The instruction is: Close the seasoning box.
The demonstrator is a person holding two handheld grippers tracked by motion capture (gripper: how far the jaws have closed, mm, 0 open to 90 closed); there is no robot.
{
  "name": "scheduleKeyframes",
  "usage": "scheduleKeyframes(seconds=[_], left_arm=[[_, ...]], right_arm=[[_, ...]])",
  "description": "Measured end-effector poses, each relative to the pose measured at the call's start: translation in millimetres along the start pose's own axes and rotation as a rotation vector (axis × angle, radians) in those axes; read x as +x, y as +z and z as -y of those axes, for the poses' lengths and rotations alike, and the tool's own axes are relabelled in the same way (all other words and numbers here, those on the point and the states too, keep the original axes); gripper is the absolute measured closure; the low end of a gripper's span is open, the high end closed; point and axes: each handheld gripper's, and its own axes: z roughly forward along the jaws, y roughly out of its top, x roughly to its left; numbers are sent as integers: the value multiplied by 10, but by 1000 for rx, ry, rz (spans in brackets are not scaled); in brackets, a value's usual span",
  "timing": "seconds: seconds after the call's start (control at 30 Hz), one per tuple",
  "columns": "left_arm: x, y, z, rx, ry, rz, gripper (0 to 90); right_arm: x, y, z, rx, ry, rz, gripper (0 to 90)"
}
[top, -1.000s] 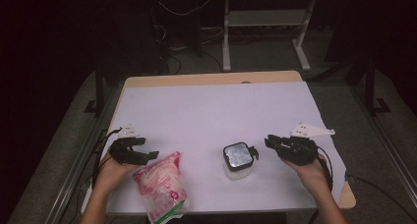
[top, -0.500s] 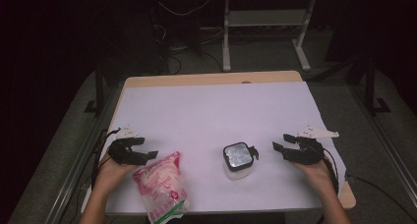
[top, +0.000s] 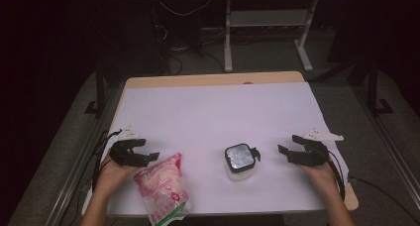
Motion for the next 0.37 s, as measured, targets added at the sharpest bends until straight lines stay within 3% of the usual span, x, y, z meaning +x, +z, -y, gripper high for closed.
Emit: scheduleKeyframes(seconds=[0.37], left_arm=[[2,-10,-3,-1,6,-4,194]], right_arm=[[13,-26,-14,-24,-6,6,271]])
